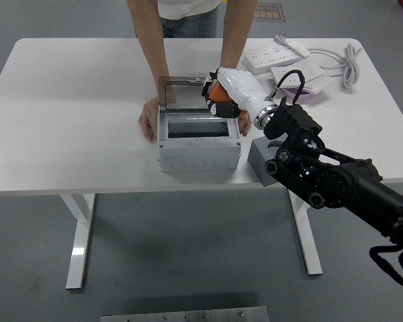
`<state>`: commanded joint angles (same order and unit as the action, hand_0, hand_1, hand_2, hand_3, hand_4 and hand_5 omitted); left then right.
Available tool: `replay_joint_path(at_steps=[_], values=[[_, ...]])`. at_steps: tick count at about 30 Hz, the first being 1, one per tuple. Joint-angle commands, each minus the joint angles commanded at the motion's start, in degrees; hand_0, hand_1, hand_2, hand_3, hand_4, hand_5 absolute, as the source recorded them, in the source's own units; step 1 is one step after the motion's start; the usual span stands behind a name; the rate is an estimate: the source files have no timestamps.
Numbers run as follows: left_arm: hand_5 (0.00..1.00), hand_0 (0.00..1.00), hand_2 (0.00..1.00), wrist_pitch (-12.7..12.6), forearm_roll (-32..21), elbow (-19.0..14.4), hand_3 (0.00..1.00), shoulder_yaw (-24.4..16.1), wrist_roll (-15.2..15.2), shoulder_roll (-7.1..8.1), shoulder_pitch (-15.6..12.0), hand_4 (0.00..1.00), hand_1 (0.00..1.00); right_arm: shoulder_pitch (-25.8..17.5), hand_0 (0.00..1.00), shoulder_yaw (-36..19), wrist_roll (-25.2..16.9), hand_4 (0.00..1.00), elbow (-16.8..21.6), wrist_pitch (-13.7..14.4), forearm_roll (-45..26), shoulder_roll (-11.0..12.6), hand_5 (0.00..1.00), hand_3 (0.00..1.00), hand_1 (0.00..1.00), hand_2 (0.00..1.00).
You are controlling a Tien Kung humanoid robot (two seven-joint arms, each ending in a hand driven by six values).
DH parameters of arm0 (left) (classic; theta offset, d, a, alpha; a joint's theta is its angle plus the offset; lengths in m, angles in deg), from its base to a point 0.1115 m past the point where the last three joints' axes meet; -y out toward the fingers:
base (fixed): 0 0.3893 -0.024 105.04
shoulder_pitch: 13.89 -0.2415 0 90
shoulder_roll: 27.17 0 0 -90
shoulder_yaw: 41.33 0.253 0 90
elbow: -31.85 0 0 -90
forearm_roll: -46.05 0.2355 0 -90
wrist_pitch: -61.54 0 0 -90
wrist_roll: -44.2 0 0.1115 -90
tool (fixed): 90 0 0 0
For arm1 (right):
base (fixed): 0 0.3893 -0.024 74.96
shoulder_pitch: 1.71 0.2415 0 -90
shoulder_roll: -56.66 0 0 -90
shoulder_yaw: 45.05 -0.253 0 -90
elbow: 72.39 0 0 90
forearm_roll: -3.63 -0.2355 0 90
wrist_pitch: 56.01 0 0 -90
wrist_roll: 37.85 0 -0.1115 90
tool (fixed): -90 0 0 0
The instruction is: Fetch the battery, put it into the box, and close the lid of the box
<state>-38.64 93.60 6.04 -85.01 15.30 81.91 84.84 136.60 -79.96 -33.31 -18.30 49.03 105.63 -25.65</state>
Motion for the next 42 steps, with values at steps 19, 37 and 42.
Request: replay_joint_path(at_steps=[19, 37, 42], values=[[0.01, 0.687, 0.604, 0.5, 1.26, -0.02, 0.501, -0.58, -0.35, 0.5, 0.93, 0.334, 0.751, 5.92, 0.059, 12.91, -1.38, 0.063, -5.08, -1.0, -0.09, -3.4, 0.04, 0.33, 0.226, 0.276], [0.008, 0.688, 0.602, 0.93, 2.38, -0.05, 0.501, -1.15, -0.71, 0.71, 1.57, 0.335, 0.75, 6.34, 0.063, 13.32, -3.6, 0.073, -11.21, 1.8, -3.12, -6.1, 0.044, 0.333, 0.23, 0.279], [0.008, 0.688, 0.602, 1.04, 2.65, -0.05, 0.501, -1.28, -0.77, 0.75, 1.66, 0.334, 0.75, 6.01, 0.063, 13.36, -4.2, 0.078, -13.39, 4.02, -3.55, -6.54, 0.044, 0.334, 0.234, 0.28]])
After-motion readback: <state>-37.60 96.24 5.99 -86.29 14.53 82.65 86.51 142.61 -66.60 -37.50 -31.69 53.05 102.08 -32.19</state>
